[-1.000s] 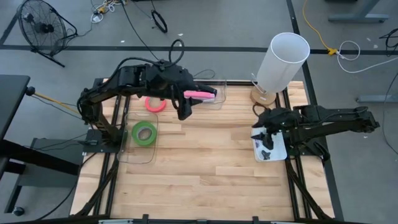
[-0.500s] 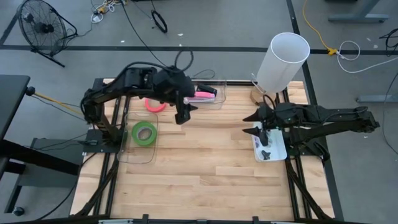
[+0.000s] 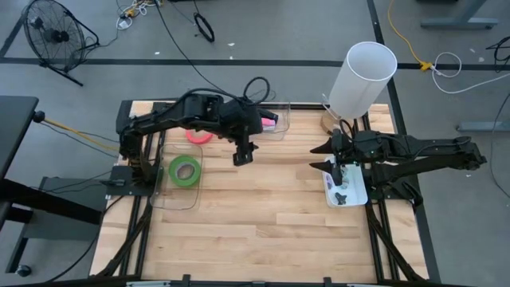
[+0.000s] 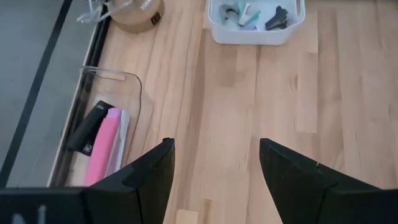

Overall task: Pick and place Stapler, Stapler remover, tape
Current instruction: Put the pink tape into the bottom transparent bin

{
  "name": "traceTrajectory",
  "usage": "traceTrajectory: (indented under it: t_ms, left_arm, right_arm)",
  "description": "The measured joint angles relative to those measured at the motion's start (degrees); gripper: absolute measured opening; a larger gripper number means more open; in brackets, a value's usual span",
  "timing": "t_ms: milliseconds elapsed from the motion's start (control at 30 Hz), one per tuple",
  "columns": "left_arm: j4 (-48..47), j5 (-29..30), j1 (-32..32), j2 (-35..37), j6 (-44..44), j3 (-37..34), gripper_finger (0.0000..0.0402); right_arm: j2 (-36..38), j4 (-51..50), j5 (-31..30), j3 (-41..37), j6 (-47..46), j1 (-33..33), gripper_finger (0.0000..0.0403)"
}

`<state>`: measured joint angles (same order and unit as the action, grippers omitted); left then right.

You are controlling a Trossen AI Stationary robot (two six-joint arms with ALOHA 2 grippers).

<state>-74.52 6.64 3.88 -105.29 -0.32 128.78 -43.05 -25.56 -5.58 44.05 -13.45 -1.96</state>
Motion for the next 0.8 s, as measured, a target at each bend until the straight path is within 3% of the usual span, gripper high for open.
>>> traceTrajectory:
  t_ms: [267,800]
  left_arm:
    - [4.53,-0.34,0.00,4.36,-1.00,-13.51,0.0236]
    - [21.13,-0.48,0.02,22.26,-6.24,-43.97,0.0236]
  right_arm:
    - [-0.02,-0.33,0.00,0.00,-1.11,-0.02,0.0240]
    - [-0.02,-0.79,0.26,0.00,-2.19,0.00,0.0240]
